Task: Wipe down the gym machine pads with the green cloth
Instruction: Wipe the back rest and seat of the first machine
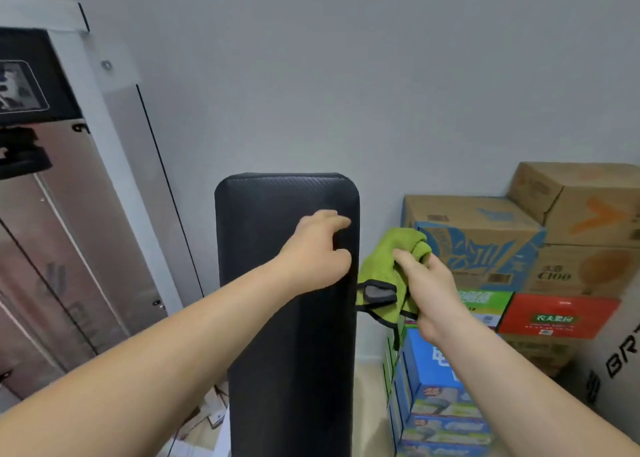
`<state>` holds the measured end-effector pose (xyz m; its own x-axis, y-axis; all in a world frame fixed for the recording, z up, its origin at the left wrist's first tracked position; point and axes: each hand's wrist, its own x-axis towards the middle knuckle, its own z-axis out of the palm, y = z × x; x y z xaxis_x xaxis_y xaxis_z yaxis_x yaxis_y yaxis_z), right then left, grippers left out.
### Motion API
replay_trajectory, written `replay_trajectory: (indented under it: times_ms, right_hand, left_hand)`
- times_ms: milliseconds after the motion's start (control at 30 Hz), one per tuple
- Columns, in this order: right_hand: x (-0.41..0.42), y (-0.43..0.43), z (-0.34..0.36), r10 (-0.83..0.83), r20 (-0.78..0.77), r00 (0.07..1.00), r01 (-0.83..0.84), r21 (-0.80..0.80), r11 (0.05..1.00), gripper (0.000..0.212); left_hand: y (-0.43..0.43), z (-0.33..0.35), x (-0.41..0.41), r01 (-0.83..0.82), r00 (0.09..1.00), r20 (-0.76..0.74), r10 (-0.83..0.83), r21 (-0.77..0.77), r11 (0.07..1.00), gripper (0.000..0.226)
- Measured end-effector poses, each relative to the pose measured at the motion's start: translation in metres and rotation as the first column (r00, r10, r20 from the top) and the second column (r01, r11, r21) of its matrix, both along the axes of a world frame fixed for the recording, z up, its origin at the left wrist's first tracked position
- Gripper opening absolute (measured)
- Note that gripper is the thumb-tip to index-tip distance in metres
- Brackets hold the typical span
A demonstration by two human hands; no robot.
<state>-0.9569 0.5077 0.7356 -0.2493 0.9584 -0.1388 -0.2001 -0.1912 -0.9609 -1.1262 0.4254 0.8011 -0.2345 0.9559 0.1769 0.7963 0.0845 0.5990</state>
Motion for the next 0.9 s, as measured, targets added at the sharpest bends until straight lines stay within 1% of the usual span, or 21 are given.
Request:
replay_trajectory:
  times_ms: [33, 67, 100, 133, 167, 200, 267, 333, 367, 400, 467, 500, 567, 633, 700, 733, 800, 900]
  right_hand:
    - [-0.002, 0.012, 0.012, -0.056, 0.022, 0.998, 0.055, 0.064, 0.996, 0.019]
    - [-0.004, 0.024, 0.024, -0.100, 0.037, 0.994, 0.095, 0.136, 0.986, 0.021]
    - [-0.006, 0.035, 0.037, -0.128, 0.050, 0.990, 0.115, 0.210, 0.971, 0.024]
    - [-0.011, 0.046, 0.049, -0.138, 0.067, 0.988, 0.115, 0.279, 0.954, 0.026]
    - [-0.017, 0.056, 0.060, -0.125, 0.083, 0.989, 0.091, 0.337, 0.937, 0.026]
    - [-0.026, 0.065, 0.069, -0.102, 0.104, 0.989, 0.055, 0.378, 0.924, 0.025]
    - [-0.049, 0.081, 0.080, -0.040, 0.156, 0.987, -0.030, 0.425, 0.905, 0.022]
    - [-0.076, 0.090, 0.074, 0.013, 0.227, 0.974, -0.114, 0.439, 0.891, 0.020]
    - [-0.087, 0.091, 0.066, 0.010, 0.257, 0.966, -0.132, 0.463, 0.877, 0.023]
    - [-0.097, 0.091, 0.058, -0.026, 0.278, 0.960, -0.120, 0.497, 0.859, 0.026]
    - [-0.102, 0.090, 0.037, -0.113, 0.260, 0.959, -0.046, 0.536, 0.843, 0.029]
    - [-0.100, 0.087, 0.026, -0.129, 0.236, 0.963, -0.013, 0.520, 0.854, 0.027]
    - [-0.090, 0.077, -0.008, -0.095, 0.270, 0.958, -0.016, 0.383, 0.924, 0.030]
    - [-0.076, 0.057, -0.060, -0.002, 0.376, 0.927, -0.077, 0.195, 0.978, 0.037]
    - [-0.060, 0.033, -0.110, 0.117, 0.461, 0.880, -0.155, 0.044, 0.987, 0.041]
    - [-0.053, 0.024, -0.125, 0.161, 0.478, 0.864, -0.180, -0.006, 0.984, 0.042]
    - [-0.047, 0.022, -0.135, 0.158, 0.472, 0.868, -0.168, -0.021, 0.986, 0.037]
    - [-0.051, 0.032, -0.100, 0.056, 0.401, 0.914, -0.102, 0.094, 0.990, 0.019]
  left_hand:
    - [0.013, 0.010, -0.008, -0.051, 0.962, -0.265, 0.068, 0.072, 0.996, 0.064]
    - [0.026, 0.018, -0.014, -0.069, 0.888, -0.445, 0.115, 0.118, 0.991, 0.070]
    - [0.039, 0.022, -0.021, -0.077, 0.808, -0.572, 0.138, 0.130, 0.989, 0.076]
    - [0.051, 0.024, -0.026, -0.090, 0.739, -0.658, 0.145, 0.117, 0.989, 0.082]
    - [0.060, 0.022, -0.029, -0.109, 0.696, -0.703, 0.147, 0.100, 0.989, 0.087]
    - [0.067, 0.018, -0.031, -0.123, 0.673, -0.722, 0.161, 0.105, 0.987, 0.090]
    - [0.076, 0.006, -0.036, -0.129, 0.644, -0.734, 0.216, 0.174, 0.976, 0.091]
    - [0.079, -0.002, -0.041, -0.112, 0.618, -0.748, 0.244, 0.224, 0.968, 0.090]
    - [0.080, -0.005, -0.043, -0.107, 0.608, -0.753, 0.251, 0.235, 0.966, 0.089]
    - [0.081, -0.007, -0.046, -0.103, 0.600, -0.757, 0.259, 0.247, 0.963, 0.090]
    - [0.083, -0.010, -0.047, -0.102, 0.581, -0.768, 0.269, 0.259, 0.960, 0.091]
    - [0.083, -0.011, -0.047, -0.103, 0.577, -0.771, 0.271, 0.260, 0.960, 0.091]
    - [0.084, -0.013, -0.046, -0.114, 0.577, -0.769, 0.277, 0.260, 0.959, 0.091]
    - [0.085, -0.013, -0.045, -0.128, 0.579, -0.769, 0.270, 0.241, 0.962, 0.090]
    - [0.085, -0.013, -0.045, -0.143, 0.576, -0.770, 0.276, 0.238, 0.961, 0.090]
    - [0.084, -0.013, -0.044, -0.155, 0.570, -0.771, 0.284, 0.239, 0.959, 0.090]
    - [0.083, -0.012, -0.039, -0.176, 0.564, -0.773, 0.291, 0.232, 0.957, 0.090]
    - [0.072, -0.022, -0.021, -0.197, 0.517, -0.792, 0.324, 0.259, 0.946, 0.091]
